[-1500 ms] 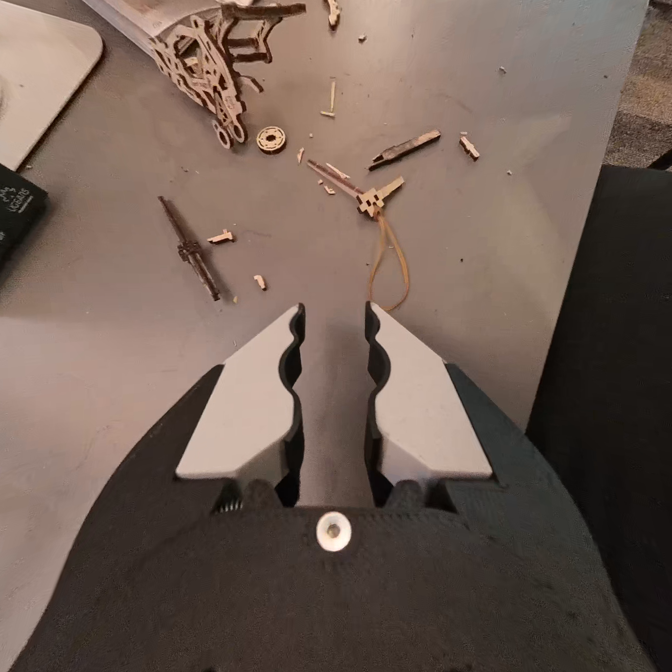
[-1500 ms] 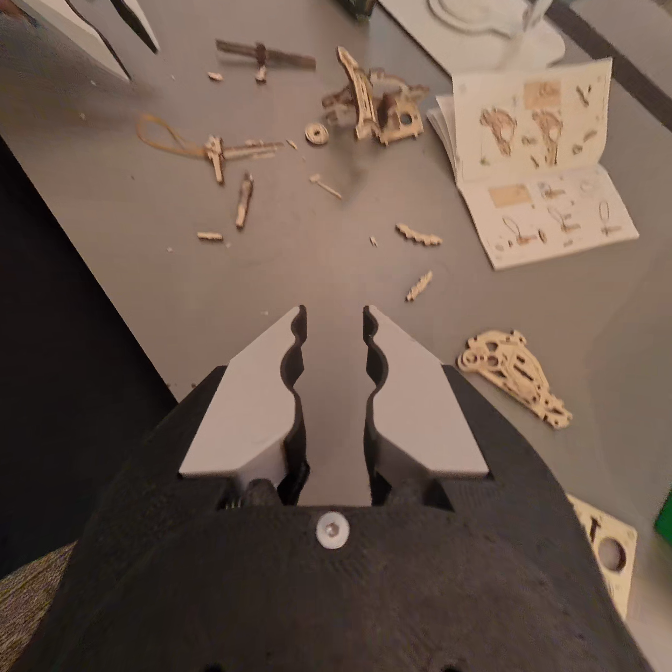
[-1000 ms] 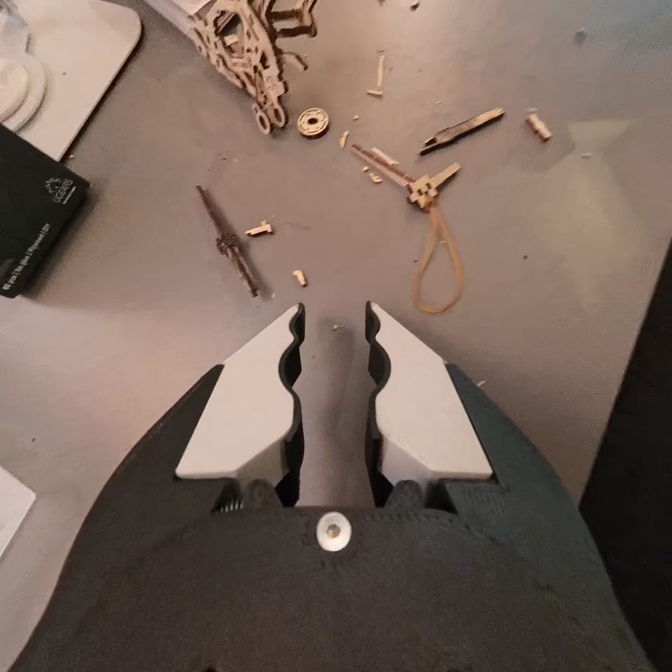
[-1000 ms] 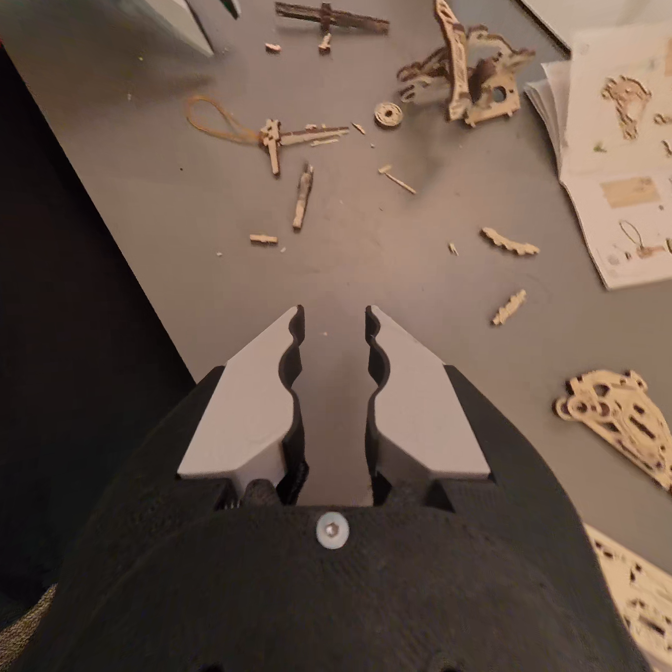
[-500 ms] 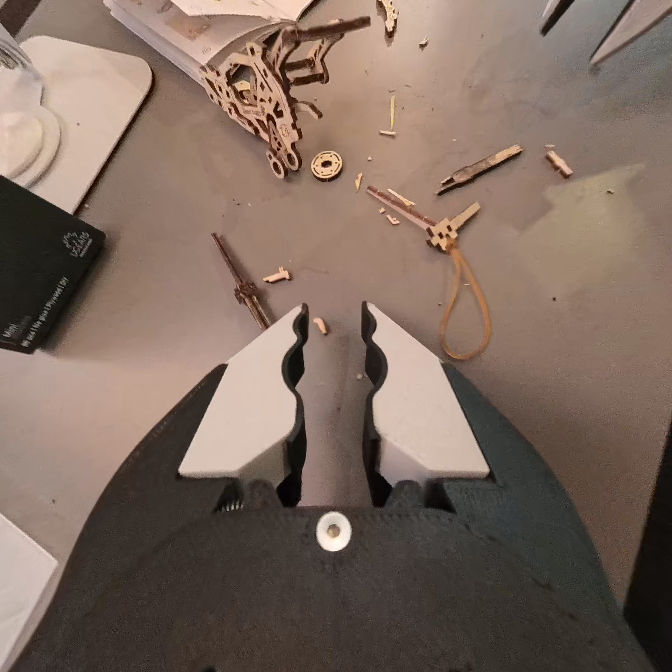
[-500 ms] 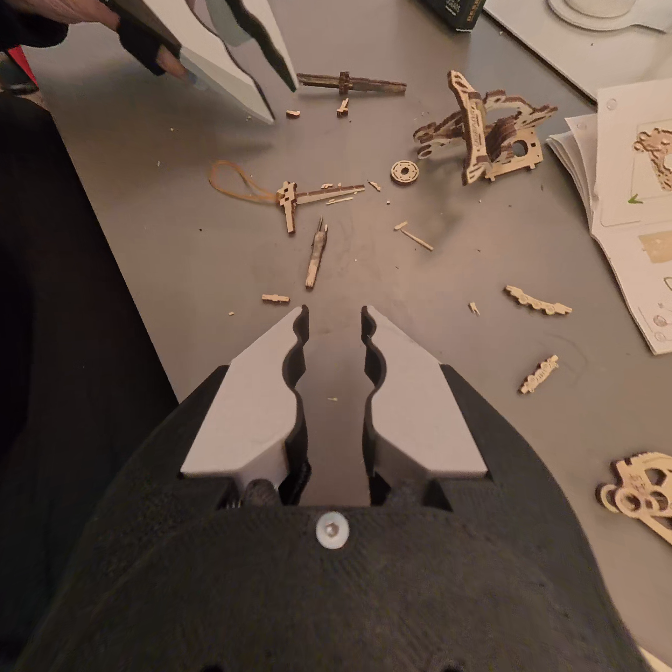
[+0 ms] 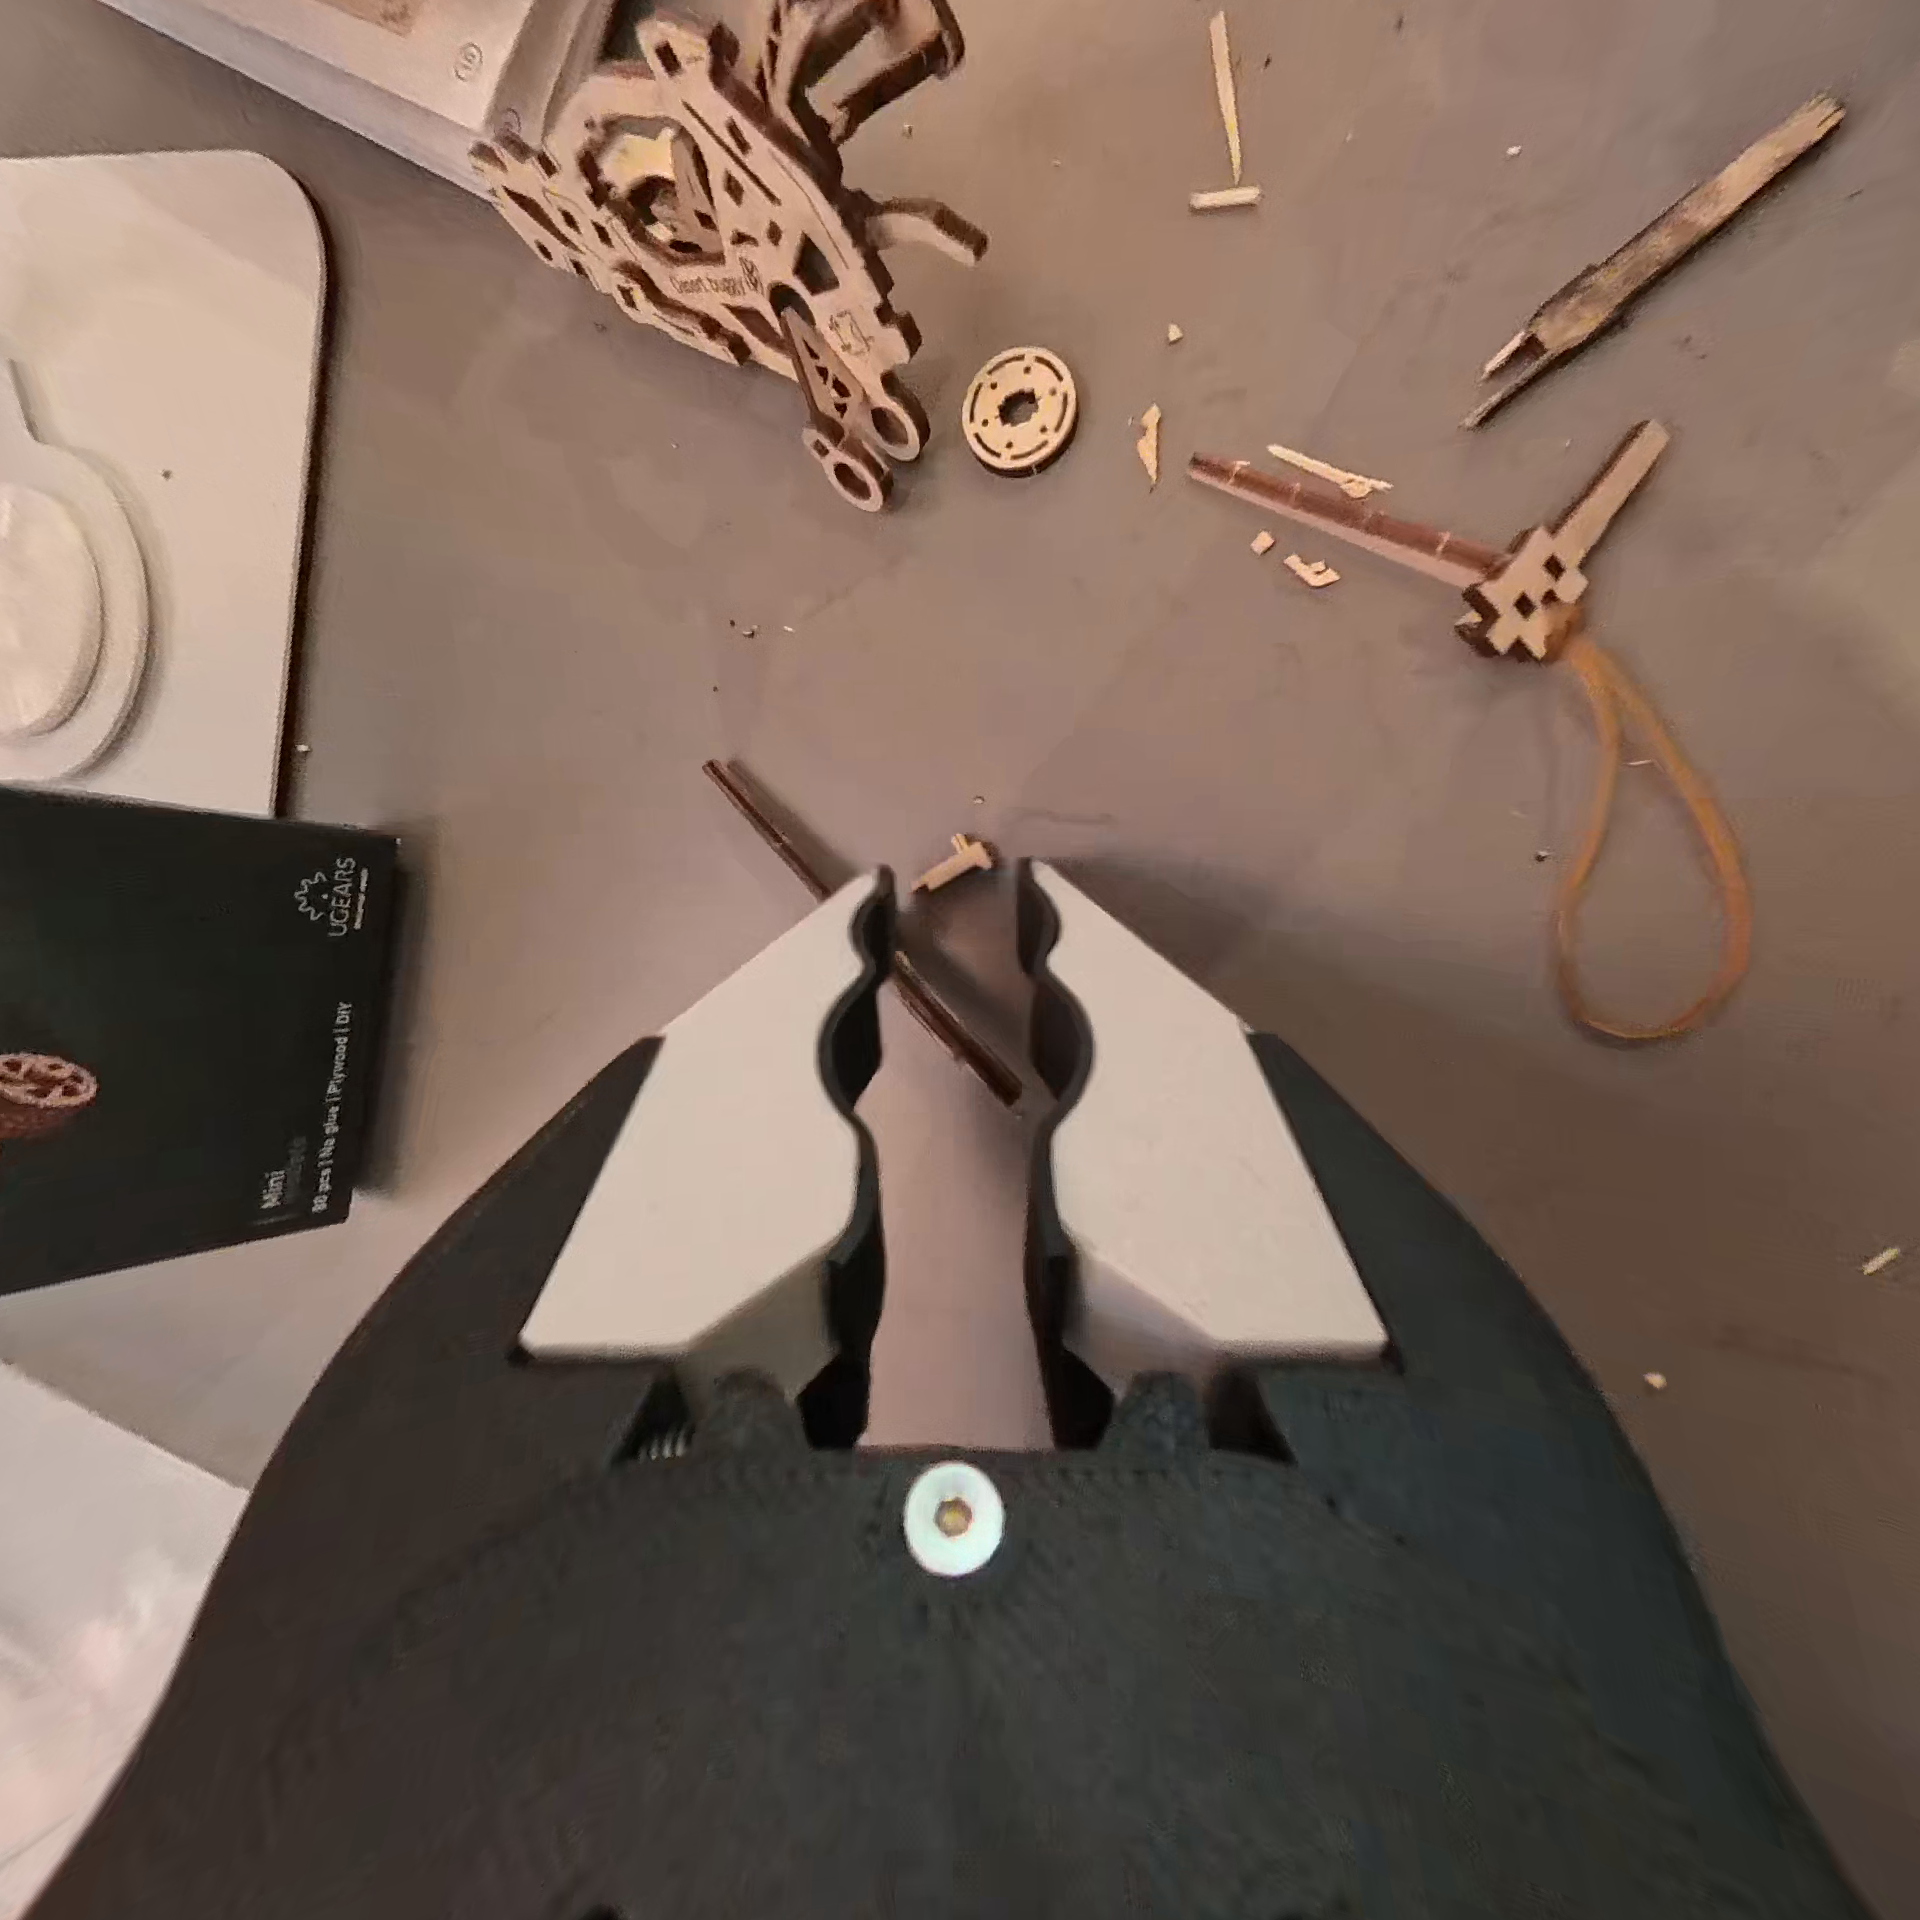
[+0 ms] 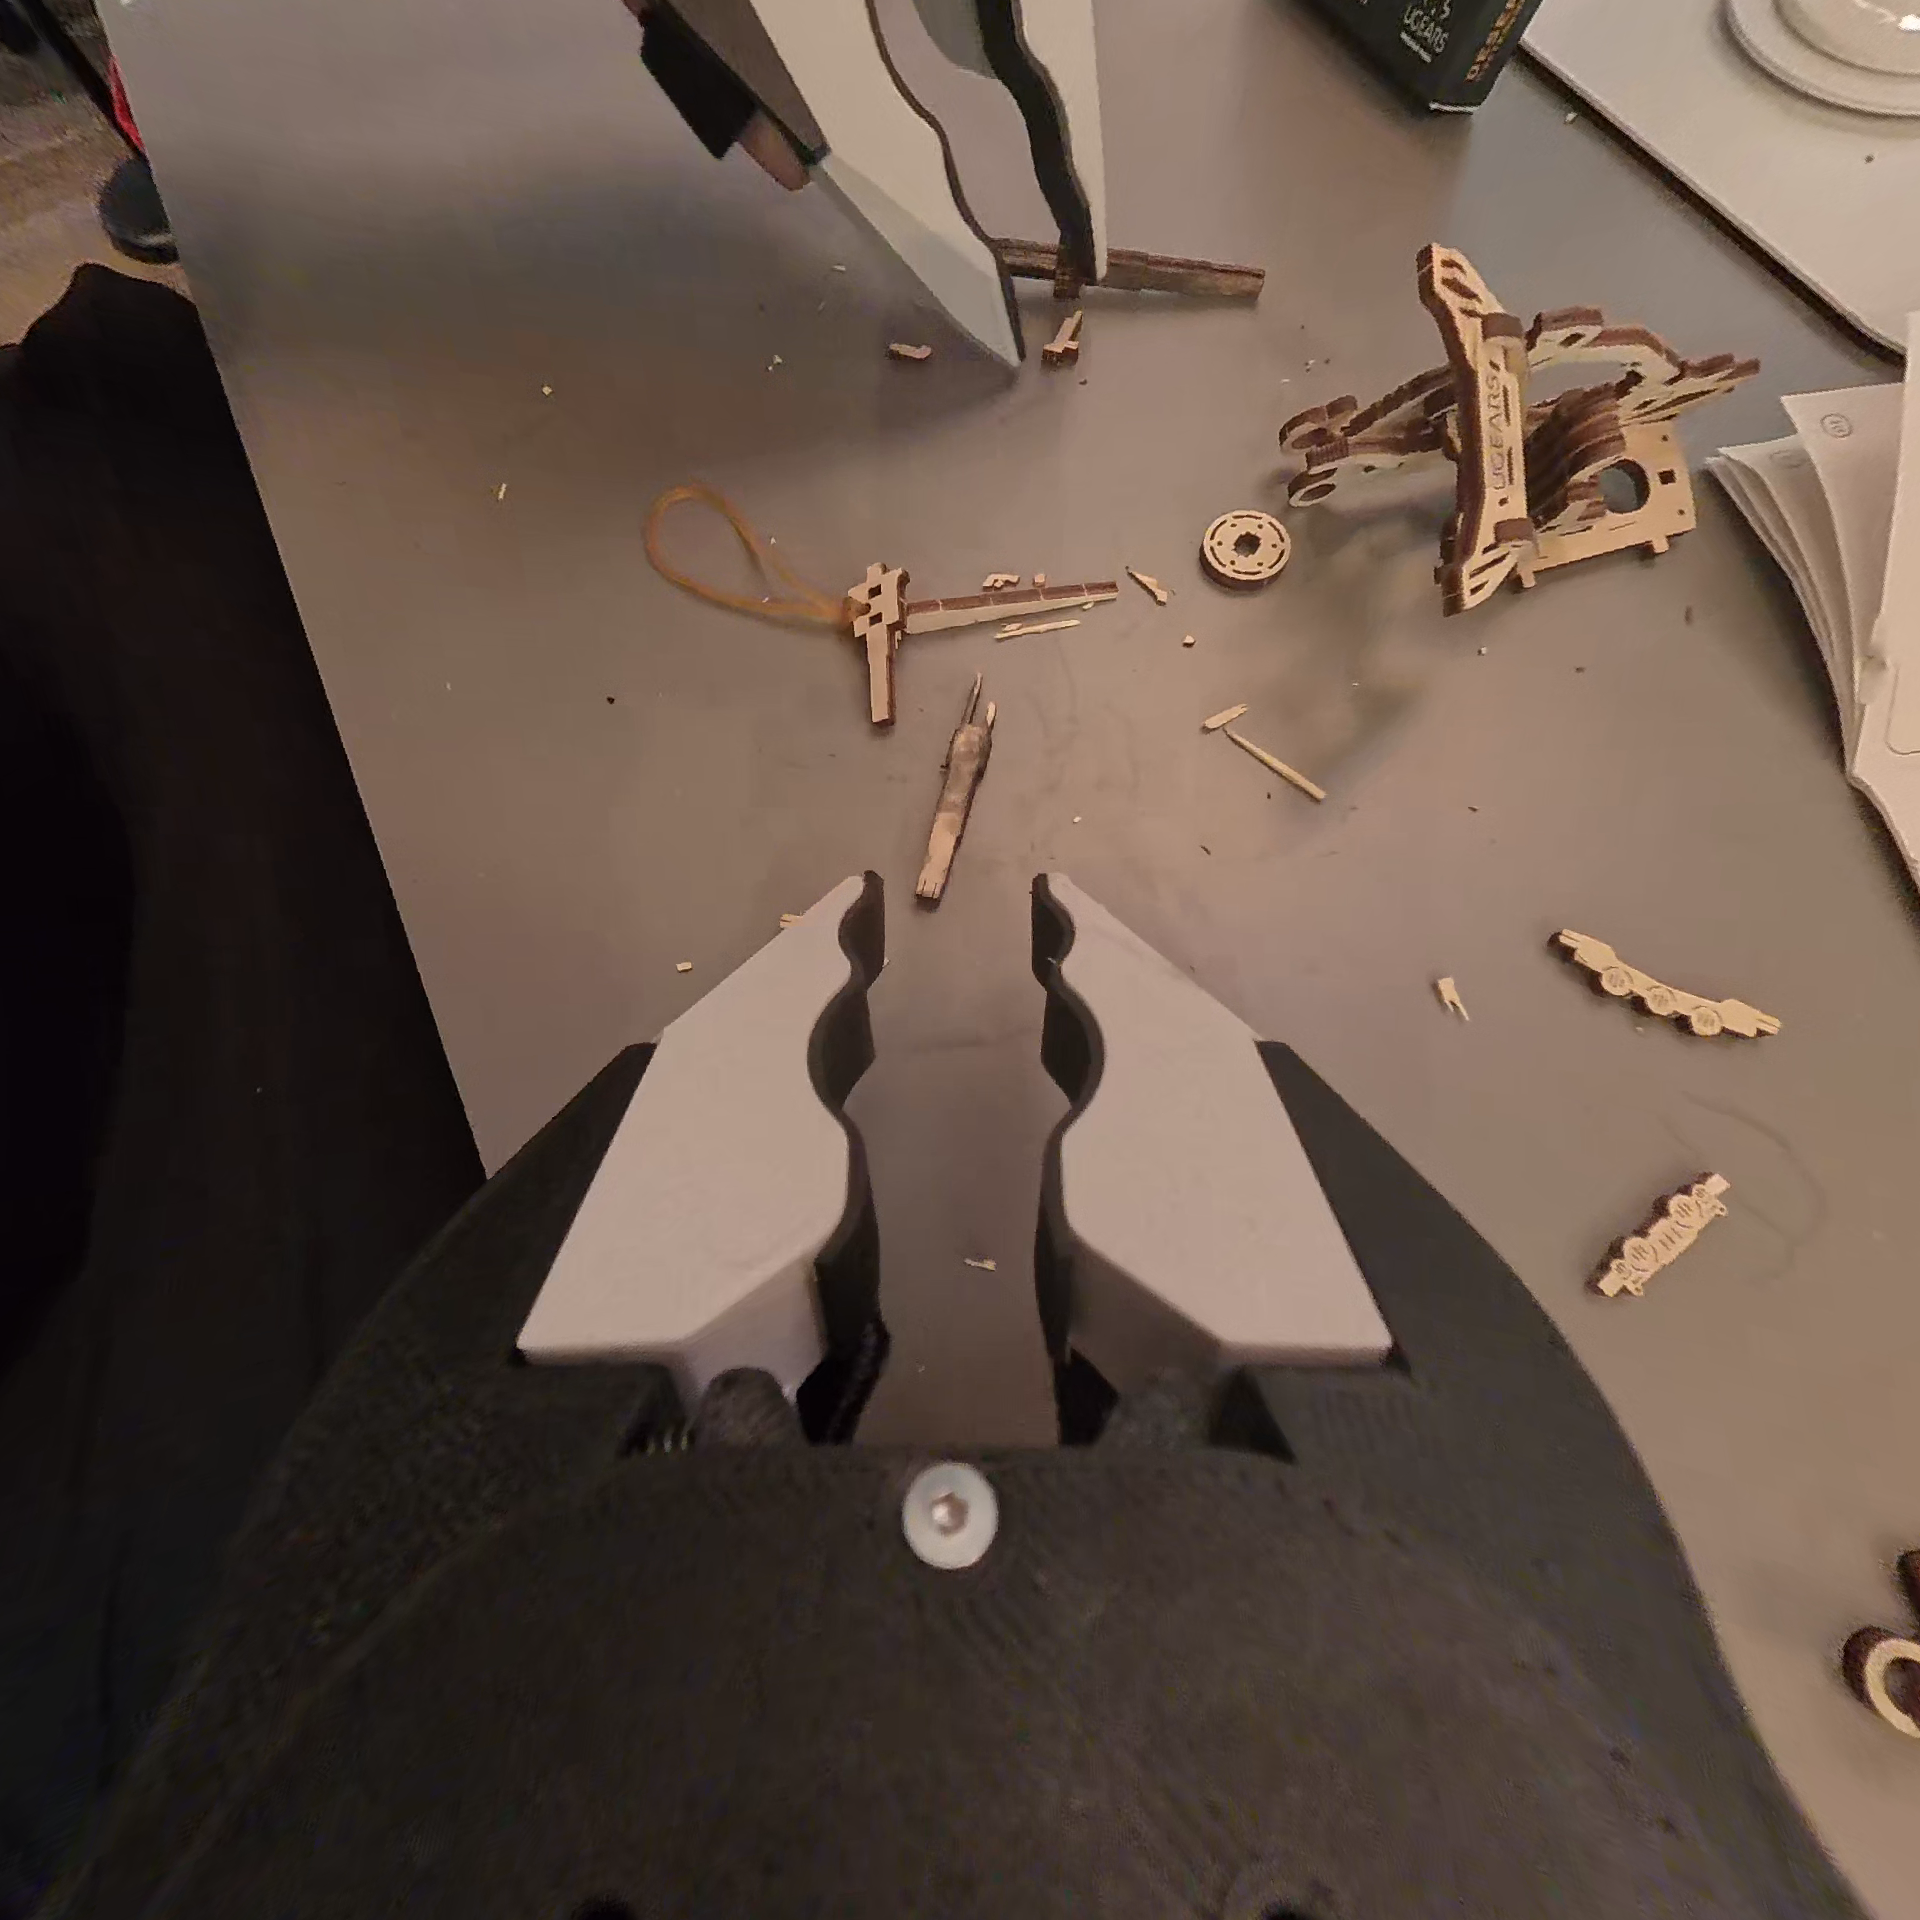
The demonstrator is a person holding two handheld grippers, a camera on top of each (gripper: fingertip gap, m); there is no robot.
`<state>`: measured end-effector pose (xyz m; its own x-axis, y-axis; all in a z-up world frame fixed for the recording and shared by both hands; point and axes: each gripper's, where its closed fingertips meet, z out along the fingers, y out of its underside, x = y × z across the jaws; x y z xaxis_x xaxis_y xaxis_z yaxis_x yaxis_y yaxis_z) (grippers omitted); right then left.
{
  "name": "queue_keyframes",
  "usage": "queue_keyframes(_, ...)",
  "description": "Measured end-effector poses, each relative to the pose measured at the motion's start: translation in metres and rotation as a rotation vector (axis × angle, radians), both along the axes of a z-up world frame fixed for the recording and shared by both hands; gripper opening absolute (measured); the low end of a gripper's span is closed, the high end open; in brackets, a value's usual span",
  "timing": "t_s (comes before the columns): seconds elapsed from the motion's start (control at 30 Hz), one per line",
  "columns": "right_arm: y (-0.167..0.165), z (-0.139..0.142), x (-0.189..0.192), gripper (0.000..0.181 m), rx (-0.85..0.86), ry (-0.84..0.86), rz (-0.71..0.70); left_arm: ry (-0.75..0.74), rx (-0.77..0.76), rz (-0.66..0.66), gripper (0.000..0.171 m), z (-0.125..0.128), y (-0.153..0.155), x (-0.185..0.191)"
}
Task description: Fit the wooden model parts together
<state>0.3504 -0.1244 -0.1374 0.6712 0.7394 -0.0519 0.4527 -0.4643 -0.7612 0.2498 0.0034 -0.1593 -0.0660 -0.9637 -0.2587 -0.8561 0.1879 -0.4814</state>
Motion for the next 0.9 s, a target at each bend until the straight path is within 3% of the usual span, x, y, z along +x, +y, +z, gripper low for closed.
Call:
queue_keyframes(0.07, 0.0, -0.001, 0.001, 0.025, -0.002, 0.003, 0.0, -0.003, -0.034, -0.018, 0.011, -0.001, -0.001, 0.005)
queue_keyframes(0.23, 0.002, -0.003, 0.003, 0.023, -0.006, 0.005, 0.001, 0.014, -0.057, -0.071, 0.01, -0.002, -0.001, 0.008)
queue_keyframes(0.33, 0.004, 0.0, 0.004, 0.023, 0.006, 0.014, -0.003, -0.016, -0.083, -0.047, 0.0, 0.001, -0.005, 0.01)
queue_keyframes(0.6, 0.007, 0.005, -0.004, 0.024, 0.022, 0.034, 0.012, -0.079, -0.179, -0.005, 0.0, -0.002, -0.027, 0.006)
queue_keyframes(0.77, 0.009, 0.006, -0.005, 0.024, 0.026, 0.042, 0.017, -0.121, -0.18, -0.004, 0.01, 0.015, -0.014, -0.005)
queue_keyframes(0.9, 0.008, 0.005, -0.005, 0.024, 0.021, 0.045, 0.018, -0.058, -0.171, -0.112, 0.015, 0.016, -0.014, -0.009)
